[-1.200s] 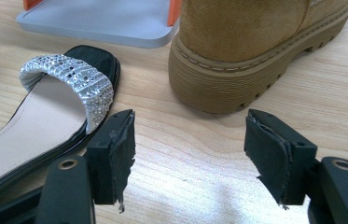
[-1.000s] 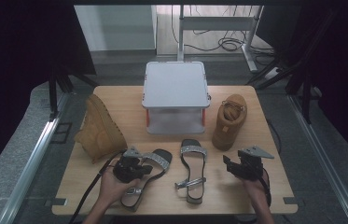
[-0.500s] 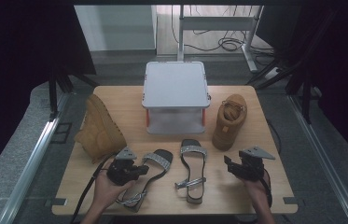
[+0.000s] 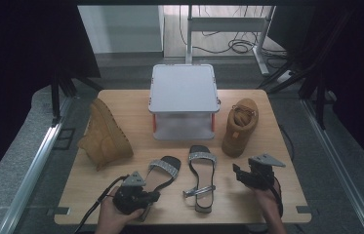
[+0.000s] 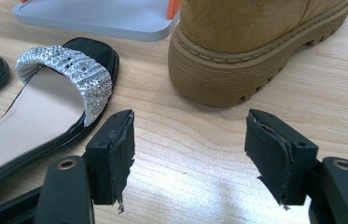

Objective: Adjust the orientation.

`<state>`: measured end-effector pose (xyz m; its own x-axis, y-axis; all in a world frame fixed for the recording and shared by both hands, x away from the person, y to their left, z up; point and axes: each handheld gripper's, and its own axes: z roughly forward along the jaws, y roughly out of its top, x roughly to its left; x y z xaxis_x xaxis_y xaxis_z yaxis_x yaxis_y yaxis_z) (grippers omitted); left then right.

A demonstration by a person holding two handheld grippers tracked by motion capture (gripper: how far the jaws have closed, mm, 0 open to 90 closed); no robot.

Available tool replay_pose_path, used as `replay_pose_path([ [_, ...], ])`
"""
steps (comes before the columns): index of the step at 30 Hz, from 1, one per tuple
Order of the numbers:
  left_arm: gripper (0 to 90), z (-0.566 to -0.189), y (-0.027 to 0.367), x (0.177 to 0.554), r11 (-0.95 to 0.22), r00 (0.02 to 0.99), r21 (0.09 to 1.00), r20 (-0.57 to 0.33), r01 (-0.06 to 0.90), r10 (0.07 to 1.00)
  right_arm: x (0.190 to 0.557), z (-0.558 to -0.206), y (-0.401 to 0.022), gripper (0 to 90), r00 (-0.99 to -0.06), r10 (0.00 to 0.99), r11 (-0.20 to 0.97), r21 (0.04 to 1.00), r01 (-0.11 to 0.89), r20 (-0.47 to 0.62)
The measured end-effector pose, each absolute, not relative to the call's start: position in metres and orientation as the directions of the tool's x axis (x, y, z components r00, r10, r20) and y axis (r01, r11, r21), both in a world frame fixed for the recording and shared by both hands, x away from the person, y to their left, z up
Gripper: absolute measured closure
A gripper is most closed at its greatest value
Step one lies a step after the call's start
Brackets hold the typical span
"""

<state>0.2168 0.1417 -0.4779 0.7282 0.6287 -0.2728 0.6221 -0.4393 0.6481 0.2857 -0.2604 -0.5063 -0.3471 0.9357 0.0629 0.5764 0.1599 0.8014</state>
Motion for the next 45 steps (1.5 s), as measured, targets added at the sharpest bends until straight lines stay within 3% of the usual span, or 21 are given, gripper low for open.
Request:
replay_pose_path([
  [17,88.4,-0.483,0.135,0.191,-0.505,0.743,0.606,-0.229,0.615,0.630,0.286,-0.508,-0.259,33.6,-0.348,0.935,0.163,0.799,0.579,0.061],
  [28,90.0,-0.491,0.140,0.200,-0.524,0.716,0.576,-0.162,0.627,0.679,0.286,-0.509,-0.259,33.5,-0.348,0.935,0.162,0.794,0.586,0.067],
  [41,89.9,-0.490,0.158,0.212,-0.485,0.683,0.574,-0.189,0.660,0.706,0.286,-0.511,-0.257,33.5,-0.354,0.933,0.170,0.791,0.588,0.062],
  [45,84.3,-0.484,0.154,0.212,-0.474,0.699,0.603,-0.208,0.642,0.684,0.286,-0.510,-0.257,33.6,-0.354,0.933,0.169,0.793,0.585,0.062],
])
